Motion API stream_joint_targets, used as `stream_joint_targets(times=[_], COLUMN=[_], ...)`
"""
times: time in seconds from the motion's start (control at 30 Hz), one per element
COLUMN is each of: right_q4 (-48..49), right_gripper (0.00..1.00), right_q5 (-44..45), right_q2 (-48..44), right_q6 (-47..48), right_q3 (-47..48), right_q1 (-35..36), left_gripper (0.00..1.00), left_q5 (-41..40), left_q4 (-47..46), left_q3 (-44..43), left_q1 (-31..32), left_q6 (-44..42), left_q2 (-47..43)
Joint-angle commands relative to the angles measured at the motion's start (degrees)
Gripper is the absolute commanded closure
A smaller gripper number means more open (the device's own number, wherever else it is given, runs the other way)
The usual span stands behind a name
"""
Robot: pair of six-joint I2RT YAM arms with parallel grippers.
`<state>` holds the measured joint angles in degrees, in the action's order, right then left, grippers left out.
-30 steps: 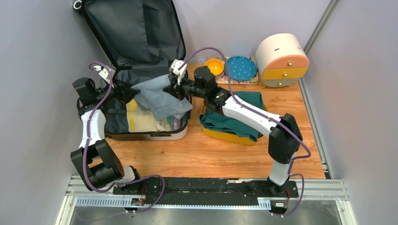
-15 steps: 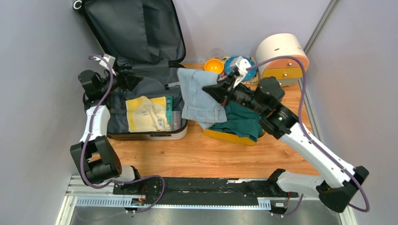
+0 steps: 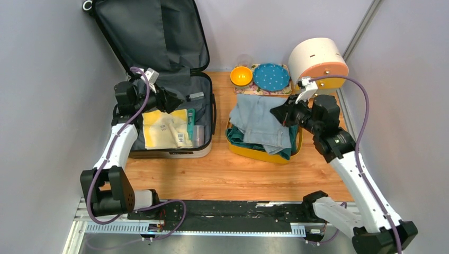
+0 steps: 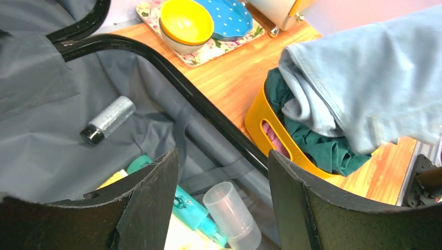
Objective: Open, take out, and arrange the luggage
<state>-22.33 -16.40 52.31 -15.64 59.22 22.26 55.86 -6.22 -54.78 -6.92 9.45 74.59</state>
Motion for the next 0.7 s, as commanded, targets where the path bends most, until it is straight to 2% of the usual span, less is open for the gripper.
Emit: stream_joint_targets(times=[0.0,0.13,0.3,0.37,0.53,0.6,0.67], right_q4=[-3.2,-4.7,-5.7,-6.8,-6.1,-6.1,-7.0], right_gripper=[1.00,1.00,1.00,1.00,1.00,0.91,0.72], right_q5=[-0.1,-0.7,-9.6,-10.0,-11.5,-12.1,-13.3], right_q2=[4.0,8.8,16.5,18.6,24.2,25.6,26.5], right_q6=[-0.2,1.8,1.1,2.4,8.4,9.3,9.8], right_q3=[1.9,0.7,-0.2,-0.3,-2.6,-3.0,-1.8], right_q1=[-6.4,-9.0,-15.5,-18.0,-19.6,-19.8,-19.9], left_gripper=[0.29,0.29,0.29,0.28,0.28,0.25,0.22], left_q5=[-1.5,-2.1,-2.3,-2.9,-6.2,-9.4,-14.3], left_q4=[3.5,4.3,10.1,10.8,19.3,23.6,26.1], left_q3=[-0.7,0.3,0.6,1.0,-0.9,-2.7,-3.7], left_q1=[0.9,1.2,1.2,1.2,1.2,1.2,1.2], left_q6=[-2.2,-2.9,-6.4,-7.3,-10.8,-12.9,-14.4], left_q2=[-2.9,-4.3,-4.9,-5.5,-3.2,-2.3,-1.2])
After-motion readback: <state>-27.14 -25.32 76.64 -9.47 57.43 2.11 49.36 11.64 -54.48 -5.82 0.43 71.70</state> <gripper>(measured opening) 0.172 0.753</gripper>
